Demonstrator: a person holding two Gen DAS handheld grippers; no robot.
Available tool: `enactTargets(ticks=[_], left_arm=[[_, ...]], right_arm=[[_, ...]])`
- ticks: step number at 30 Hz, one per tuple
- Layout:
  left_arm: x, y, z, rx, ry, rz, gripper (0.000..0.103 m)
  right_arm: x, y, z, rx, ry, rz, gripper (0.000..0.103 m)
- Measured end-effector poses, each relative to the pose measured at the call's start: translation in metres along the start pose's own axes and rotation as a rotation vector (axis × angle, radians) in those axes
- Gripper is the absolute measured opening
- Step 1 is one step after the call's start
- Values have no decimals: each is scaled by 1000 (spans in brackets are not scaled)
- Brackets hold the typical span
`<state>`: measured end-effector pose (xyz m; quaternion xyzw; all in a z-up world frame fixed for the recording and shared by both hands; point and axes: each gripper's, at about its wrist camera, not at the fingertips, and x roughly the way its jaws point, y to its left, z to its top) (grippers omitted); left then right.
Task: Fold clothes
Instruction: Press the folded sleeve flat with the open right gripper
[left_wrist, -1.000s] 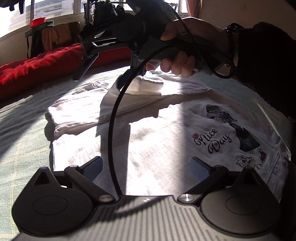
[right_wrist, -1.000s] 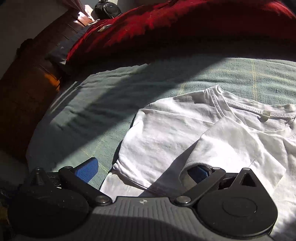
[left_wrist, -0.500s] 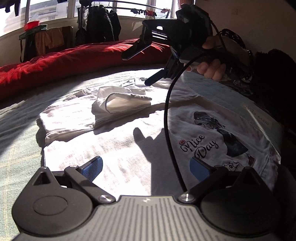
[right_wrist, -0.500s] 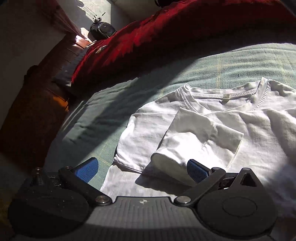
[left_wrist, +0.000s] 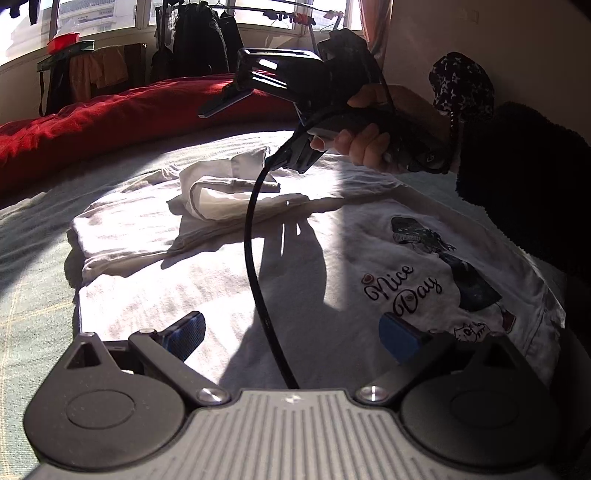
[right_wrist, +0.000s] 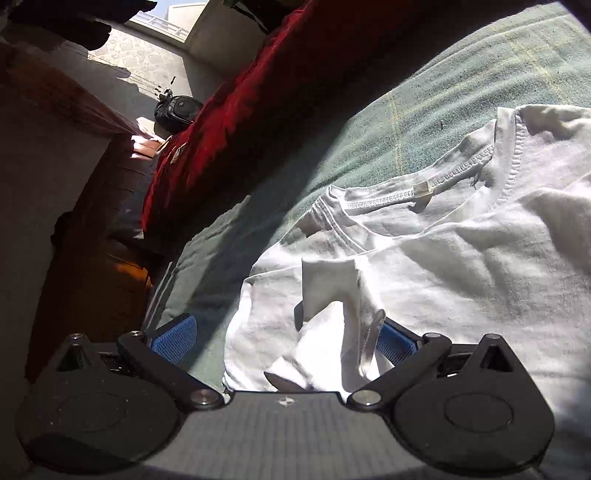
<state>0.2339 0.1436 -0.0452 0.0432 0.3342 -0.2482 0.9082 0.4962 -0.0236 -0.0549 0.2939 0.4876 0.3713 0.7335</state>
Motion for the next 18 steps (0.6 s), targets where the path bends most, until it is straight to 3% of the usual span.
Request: enactTargets(ticks=[4, 11, 18], left_arm=[[1, -2, 0, 8, 3, -1, 100], [-2, 3, 0, -8, -3, 8, 100], [-7, 2, 0, -4, -16, 2, 100]], right_arm=[[30, 41, 3, -86, 60, 84, 103], [38, 83, -6, -208, 87, 115, 103], [23, 72, -6, -201, 45, 19, 103]])
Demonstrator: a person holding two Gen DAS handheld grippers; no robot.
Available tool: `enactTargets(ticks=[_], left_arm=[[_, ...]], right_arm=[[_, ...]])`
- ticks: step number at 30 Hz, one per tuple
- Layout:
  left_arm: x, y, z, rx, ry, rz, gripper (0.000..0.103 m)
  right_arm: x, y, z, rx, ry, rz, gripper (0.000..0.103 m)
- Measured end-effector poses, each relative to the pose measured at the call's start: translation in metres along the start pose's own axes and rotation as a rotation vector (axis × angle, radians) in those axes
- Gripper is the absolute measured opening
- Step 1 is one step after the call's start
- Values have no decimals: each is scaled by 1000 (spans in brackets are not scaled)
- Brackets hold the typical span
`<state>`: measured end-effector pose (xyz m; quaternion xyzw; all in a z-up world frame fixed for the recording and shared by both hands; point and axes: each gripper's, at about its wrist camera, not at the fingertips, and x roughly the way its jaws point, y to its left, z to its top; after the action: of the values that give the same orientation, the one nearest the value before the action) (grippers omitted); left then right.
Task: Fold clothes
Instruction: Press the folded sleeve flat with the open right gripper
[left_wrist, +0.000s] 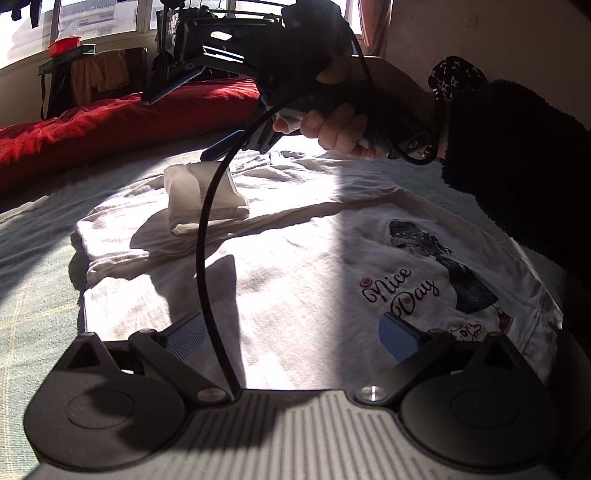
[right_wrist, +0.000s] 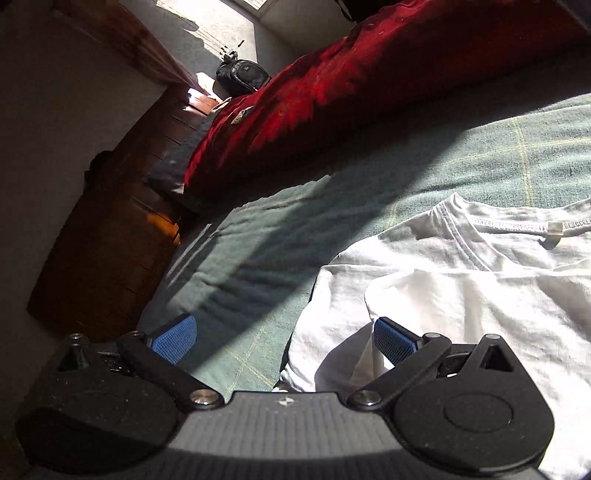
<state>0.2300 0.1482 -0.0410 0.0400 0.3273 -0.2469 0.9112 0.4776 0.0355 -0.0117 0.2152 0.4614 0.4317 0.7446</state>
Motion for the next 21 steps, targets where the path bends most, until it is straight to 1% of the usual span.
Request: enactTargets(ticks=[3, 5, 8, 10, 12, 14, 17, 19, 21], left_arm=[[-1, 0, 0, -1, -3, -2, 100], [0, 0, 0, 0, 1, 1, 100], [1, -1, 0, 5, 3, 4, 100], [1, -2, 0, 5, 3, 3, 100], [2, -2, 0, 6, 2, 2, 100], [3, -1, 0, 4, 8, 6, 100], [4, 0, 0, 1, 12, 11, 100], [3, 1, 0, 0, 6, 7, 100], [1, -1, 0, 2, 1, 5, 100]], right_arm=[[-4, -13, -4, -2, 19, -62, 103], [-3, -27, -10, 22, 47, -102, 103], [7, -42, -19, 76, 87, -115, 103], [17, -40, -22, 92, 95, -77, 103], [26, -27, -22, 74, 97, -3, 103], [34, -7, -19, 29, 90, 59, 103], [40, 21, -15, -57, 88, 83, 103], [40, 28, -15, -75, 91, 104, 103], [37, 30, -16, -87, 91, 86, 103]])
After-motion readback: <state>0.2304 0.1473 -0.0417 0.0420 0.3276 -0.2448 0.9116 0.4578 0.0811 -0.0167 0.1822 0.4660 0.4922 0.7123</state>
